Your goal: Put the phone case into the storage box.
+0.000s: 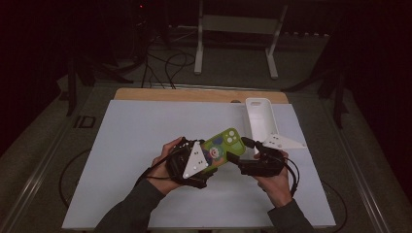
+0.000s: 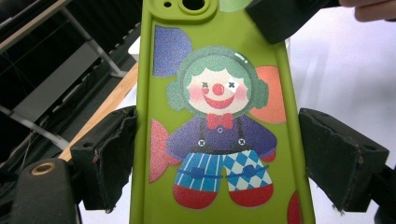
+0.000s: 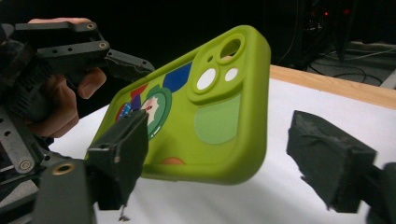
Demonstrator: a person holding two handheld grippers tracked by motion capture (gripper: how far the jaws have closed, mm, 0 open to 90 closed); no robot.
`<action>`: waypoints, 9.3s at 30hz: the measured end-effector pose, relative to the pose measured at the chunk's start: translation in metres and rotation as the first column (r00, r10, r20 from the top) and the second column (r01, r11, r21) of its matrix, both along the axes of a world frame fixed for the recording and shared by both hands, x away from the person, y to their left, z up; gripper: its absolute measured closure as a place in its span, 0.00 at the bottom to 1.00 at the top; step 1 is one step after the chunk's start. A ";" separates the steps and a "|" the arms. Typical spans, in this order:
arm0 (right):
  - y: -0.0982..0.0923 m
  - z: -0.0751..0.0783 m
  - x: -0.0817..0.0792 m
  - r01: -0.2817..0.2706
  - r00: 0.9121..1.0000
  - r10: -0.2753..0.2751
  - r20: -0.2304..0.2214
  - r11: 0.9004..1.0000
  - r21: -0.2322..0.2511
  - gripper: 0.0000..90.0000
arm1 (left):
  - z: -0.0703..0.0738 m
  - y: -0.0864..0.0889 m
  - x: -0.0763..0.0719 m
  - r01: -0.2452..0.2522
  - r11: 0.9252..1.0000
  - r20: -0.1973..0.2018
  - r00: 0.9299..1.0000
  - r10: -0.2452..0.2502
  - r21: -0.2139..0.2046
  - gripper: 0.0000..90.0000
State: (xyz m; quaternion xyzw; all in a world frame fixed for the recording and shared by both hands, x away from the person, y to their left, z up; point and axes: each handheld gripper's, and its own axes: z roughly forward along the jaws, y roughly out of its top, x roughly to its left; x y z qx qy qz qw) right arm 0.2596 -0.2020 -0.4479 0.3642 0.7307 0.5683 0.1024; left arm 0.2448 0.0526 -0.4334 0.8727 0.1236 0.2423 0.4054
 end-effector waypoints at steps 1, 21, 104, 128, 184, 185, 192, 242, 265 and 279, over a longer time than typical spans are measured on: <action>0.001 0.000 0.000 0.001 1.000 -0.001 -0.006 1.000 0.000 0.26 | 0.000 0.000 0.000 0.000 1.000 0.000 1.000 0.000 -0.002 0.17; -0.007 -0.003 0.004 -0.137 0.985 0.152 -0.080 0.977 0.165 0.77 | -0.011 -0.010 0.004 -0.015 0.999 -0.031 0.999 0.016 0.050 0.17; -0.003 0.031 -0.002 -0.357 0.933 0.358 0.043 0.934 -0.023 0.87 | -0.020 0.015 0.034 0.122 0.985 -0.347 0.924 -0.159 -0.124 0.29; -0.002 0.032 -0.006 -0.372 0.921 0.377 0.095 0.926 -0.065 0.86 | -0.024 0.015 0.028 0.232 0.961 -0.388 0.880 -0.273 -0.151 0.78; 0.001 0.016 0.002 -0.056 0.998 0.057 0.029 0.998 -0.028 0.10 | -0.030 0.011 0.027 -0.088 0.987 -0.316 0.948 0.042 -0.131 0.86; 0.001 0.016 0.002 -0.052 0.998 0.053 0.026 0.998 -0.022 0.10 | -0.030 0.011 0.026 -0.090 0.987 -0.317 0.947 0.045 -0.131 0.86; 0.000 0.014 0.002 -0.017 0.999 0.017 0.031 1.000 0.010 0.09 | -0.029 0.009 0.023 -0.139 0.982 -0.285 0.953 0.098 -0.125 0.86; 0.028 0.018 0.003 0.084 0.995 -0.088 0.039 0.992 0.097 0.09 | -0.026 -0.006 0.013 -0.289 0.952 -0.181 0.946 0.269 -0.096 0.86; 0.038 0.019 0.006 0.151 0.988 -0.153 0.014 0.982 0.112 0.09 | -0.028 -0.016 0.005 -0.276 0.960 -0.131 0.955 0.268 -0.052 0.86; 0.039 0.016 0.006 0.180 0.983 -0.182 0.025 0.980 0.082 0.15 | -0.031 -0.027 -0.001 -0.228 0.973 -0.141 0.965 0.220 -0.044 0.86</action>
